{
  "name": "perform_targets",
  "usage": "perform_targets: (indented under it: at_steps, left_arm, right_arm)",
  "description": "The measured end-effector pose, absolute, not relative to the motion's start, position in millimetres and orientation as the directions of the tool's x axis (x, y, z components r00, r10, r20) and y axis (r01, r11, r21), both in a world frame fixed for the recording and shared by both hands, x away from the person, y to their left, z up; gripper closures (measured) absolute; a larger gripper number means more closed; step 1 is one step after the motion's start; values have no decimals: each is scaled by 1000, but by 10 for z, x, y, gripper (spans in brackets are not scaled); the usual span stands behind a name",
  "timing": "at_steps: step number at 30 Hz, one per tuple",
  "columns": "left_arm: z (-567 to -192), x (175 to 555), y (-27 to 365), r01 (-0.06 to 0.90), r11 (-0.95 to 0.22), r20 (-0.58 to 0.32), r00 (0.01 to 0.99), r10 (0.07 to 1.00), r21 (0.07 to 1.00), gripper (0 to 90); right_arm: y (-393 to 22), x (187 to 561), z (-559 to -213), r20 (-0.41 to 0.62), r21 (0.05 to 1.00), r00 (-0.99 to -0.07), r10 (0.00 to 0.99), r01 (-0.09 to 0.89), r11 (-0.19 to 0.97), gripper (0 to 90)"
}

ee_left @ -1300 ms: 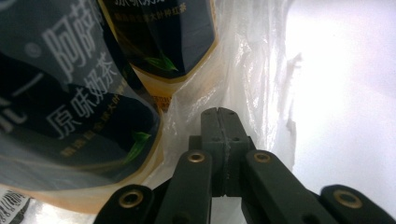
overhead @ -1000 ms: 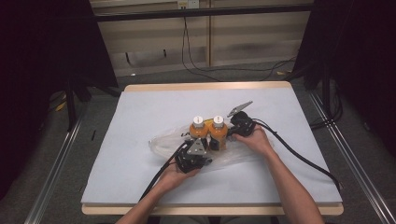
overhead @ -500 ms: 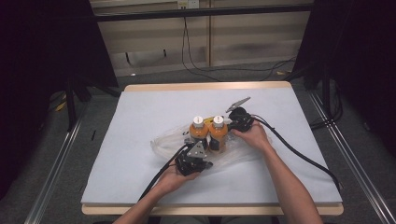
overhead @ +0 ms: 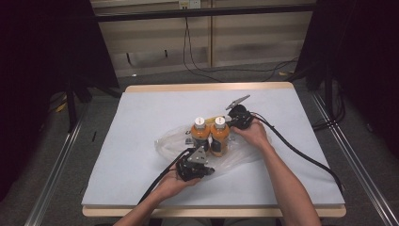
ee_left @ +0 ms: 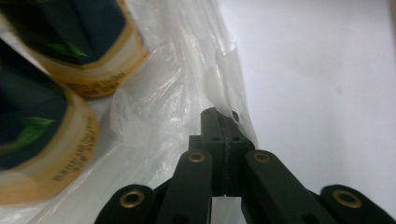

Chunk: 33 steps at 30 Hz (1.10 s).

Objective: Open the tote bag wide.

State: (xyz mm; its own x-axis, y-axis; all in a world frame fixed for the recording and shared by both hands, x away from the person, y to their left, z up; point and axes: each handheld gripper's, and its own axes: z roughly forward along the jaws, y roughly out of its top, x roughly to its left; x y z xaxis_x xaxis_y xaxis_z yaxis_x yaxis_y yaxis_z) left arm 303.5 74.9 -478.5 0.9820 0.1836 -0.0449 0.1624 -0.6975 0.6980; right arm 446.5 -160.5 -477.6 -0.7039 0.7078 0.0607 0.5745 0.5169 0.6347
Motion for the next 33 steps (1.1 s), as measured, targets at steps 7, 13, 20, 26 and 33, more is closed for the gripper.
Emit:
perform_targets:
  at_steps: [7,13,20,26,33]
  left_arm:
    - [-4788,2944,751,140,-693,-58,988,141,707,900]
    - [-4763,2920,756,130,-717,-57,991,125,685,900]
    - [-4787,2886,759,149,-692,-96,989,115,707,900]
    - [-4787,2871,766,151,-693,-108,989,106,705,900]
    - [-4784,2856,773,163,-690,-124,987,105,705,900]
  right_arm:
    - [-1442,4561,-4796,98,647,-713,694,576,500,900]
    - [-1343,4674,-4822,120,662,-689,715,592,460,900]
    - [-1335,4735,-4833,100,671,-647,756,605,429,900]
    - [-1326,4780,-4824,40,666,-608,793,608,433,900]
    - [-1345,4822,-4810,14,656,-576,818,622,427,900]
